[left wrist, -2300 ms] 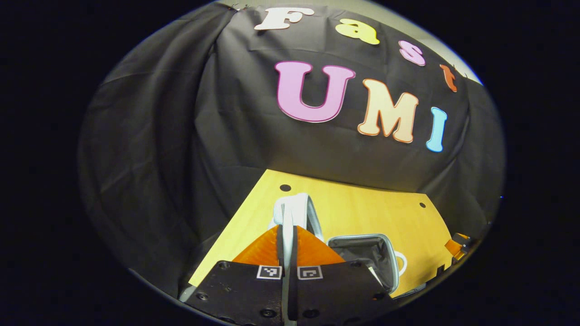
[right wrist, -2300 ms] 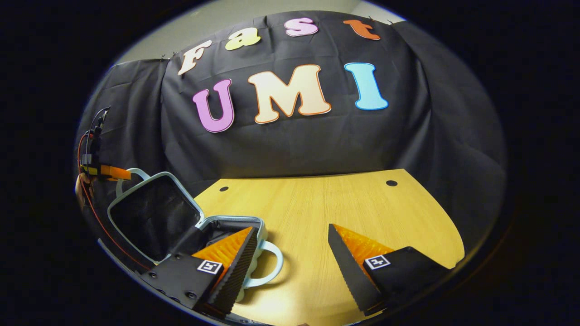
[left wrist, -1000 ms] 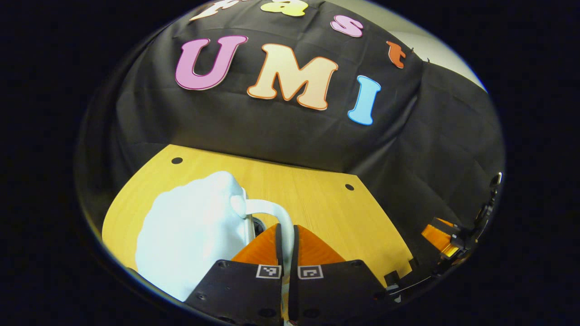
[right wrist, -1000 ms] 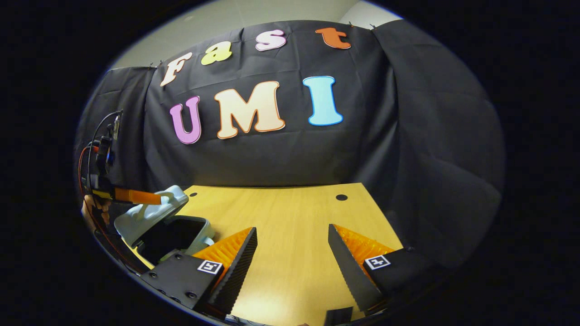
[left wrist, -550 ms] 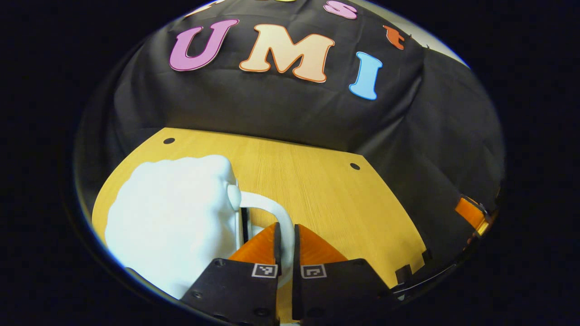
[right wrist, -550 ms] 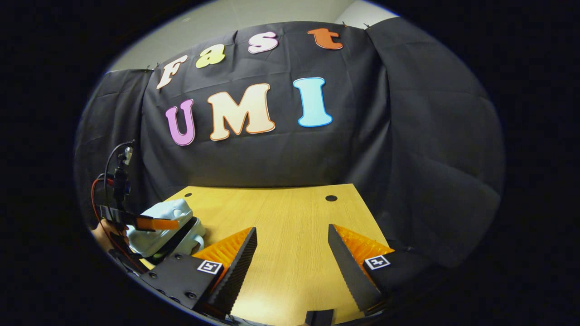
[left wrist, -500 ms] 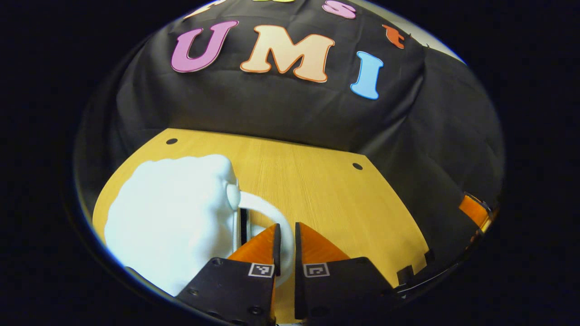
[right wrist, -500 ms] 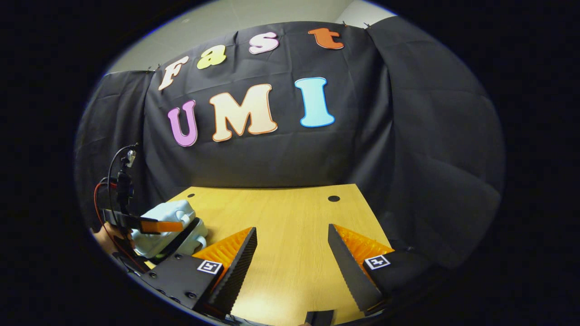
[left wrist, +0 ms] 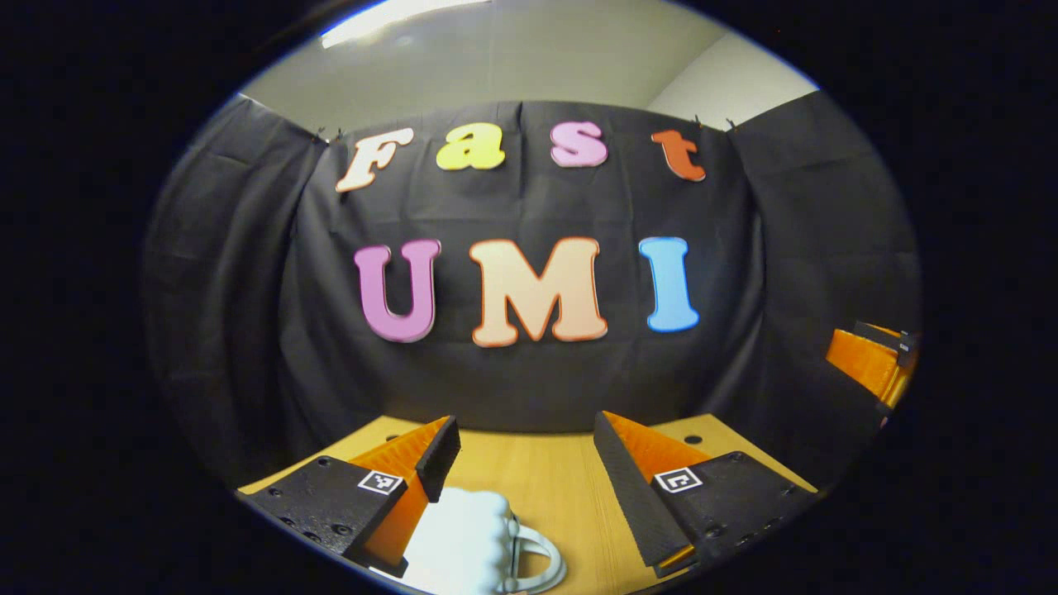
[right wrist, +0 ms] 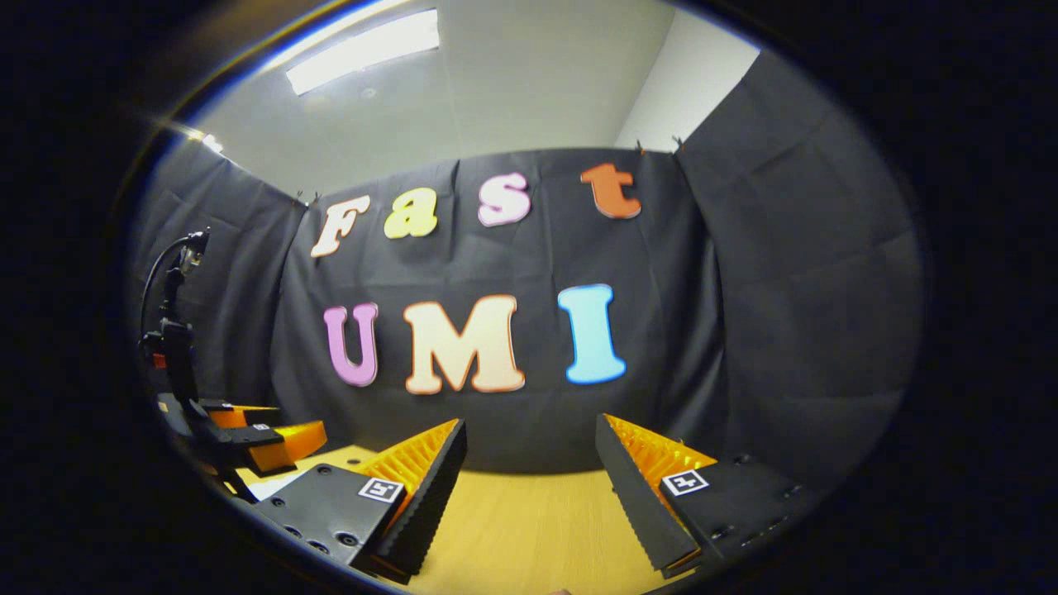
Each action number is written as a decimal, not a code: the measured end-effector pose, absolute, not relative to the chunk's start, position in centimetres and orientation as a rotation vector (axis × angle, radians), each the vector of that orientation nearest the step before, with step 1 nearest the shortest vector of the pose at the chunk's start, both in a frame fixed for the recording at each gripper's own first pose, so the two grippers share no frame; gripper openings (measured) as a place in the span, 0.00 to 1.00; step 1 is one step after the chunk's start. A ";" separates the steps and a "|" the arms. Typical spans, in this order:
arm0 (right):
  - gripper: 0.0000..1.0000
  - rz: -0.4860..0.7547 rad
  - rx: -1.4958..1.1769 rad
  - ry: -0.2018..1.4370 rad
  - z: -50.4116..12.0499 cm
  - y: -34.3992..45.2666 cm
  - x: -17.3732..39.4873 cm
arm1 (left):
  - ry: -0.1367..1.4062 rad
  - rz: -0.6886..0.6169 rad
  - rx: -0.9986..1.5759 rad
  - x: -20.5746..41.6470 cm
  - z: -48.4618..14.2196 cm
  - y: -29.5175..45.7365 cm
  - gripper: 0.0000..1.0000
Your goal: First open the suitcase, pack the skin care products into it, and then close the suitcase.
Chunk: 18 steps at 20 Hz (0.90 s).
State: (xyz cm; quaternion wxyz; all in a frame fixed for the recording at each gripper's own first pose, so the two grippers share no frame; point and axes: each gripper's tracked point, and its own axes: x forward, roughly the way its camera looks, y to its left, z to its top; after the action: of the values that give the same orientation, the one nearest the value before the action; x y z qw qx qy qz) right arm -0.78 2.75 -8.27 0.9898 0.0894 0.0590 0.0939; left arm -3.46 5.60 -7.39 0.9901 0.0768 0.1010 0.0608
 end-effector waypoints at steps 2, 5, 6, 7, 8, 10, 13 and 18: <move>0.97 0.172 0.185 0.065 -5.6 3.5 -1.0 | 0.176 0.086 0.161 -3.0 -5.6 5.1 0.94; 0.97 0.133 0.182 0.031 -3.7 4.0 -1.8 | 0.144 0.045 0.155 -2.6 -4.0 4.9 0.95; 0.96 0.122 0.185 0.027 -3.3 4.3 -2.1 | 0.125 0.030 0.154 -2.7 -3.2 4.7 0.95; 0.96 0.119 0.186 0.022 -2.8 4.6 -2.5 | 0.106 0.015 0.153 -2.9 -2.6 4.6 0.95; 0.96 0.117 0.182 0.014 -2.4 5.0 -2.9 | 0.088 -0.001 0.157 -3.1 -2.1 4.4 0.94; 0.96 0.110 0.167 0.005 -1.8 5.7 -3.4 | 0.075 -0.025 0.163 -3.5 -1.6 4.3 0.94; 0.97 0.122 0.154 0.005 -1.2 7.1 -4.6 | 0.068 -0.034 0.135 -4.4 -1.2 4.6 0.94; 0.96 0.120 0.143 -0.007 -0.2 8.4 -5.3 | 0.049 -0.041 0.133 -5.3 -0.6 5.7 0.94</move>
State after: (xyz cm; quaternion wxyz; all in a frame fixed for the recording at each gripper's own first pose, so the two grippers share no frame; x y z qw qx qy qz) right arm -5.34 8.45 -0.24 0.9956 0.0715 -0.0035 0.0597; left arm -5.34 5.74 -0.65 0.9973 0.0665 0.0245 -0.0203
